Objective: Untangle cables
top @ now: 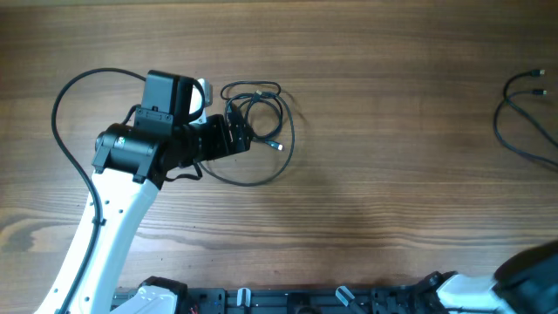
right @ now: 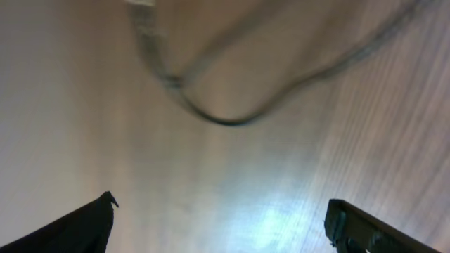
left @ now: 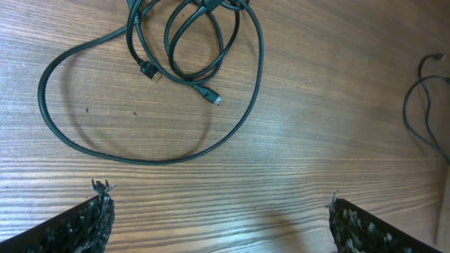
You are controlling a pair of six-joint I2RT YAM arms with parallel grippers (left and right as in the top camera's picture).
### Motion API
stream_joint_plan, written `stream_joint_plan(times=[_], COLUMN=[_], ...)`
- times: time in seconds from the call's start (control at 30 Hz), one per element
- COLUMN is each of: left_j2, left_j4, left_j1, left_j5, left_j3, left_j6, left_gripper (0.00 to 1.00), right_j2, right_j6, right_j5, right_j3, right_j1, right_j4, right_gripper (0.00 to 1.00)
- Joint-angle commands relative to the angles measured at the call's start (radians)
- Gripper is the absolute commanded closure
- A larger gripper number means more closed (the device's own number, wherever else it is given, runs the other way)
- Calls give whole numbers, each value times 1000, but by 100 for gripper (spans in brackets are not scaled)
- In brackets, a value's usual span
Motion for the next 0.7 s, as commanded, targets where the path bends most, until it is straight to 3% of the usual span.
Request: stream_joint_plan(times=[0.0, 0.17, 0.33, 0.43, 0.53, 0.67], left_j2=[5, 15, 159, 252, 326, 438], left_j4=[19, 58, 103, 179, 261, 298], left_j1=[-3, 3, 48, 105, 201, 247], left_j5=[15, -20, -34, -42, -21, 181], left_j3=[2, 2, 2, 2, 2, 2], left_j6=[2, 1, 76, 183, 255, 366], left_gripper=[0, 0, 7, 14, 27, 38], right_j2=[-173, -307, -279, -248, -219, -192], right_j6=[-212, -389, -399, -401, -401, -401], right_j5=[-257, -339, -299, -182, -154, -135], right_j3=[17, 16, 14, 14, 14, 14], right_j1=[30, 261, 621, 740, 764, 763], right_j4=[40, 16, 6, 24, 9, -1], right_gripper=[8, 9, 9, 6, 5, 5])
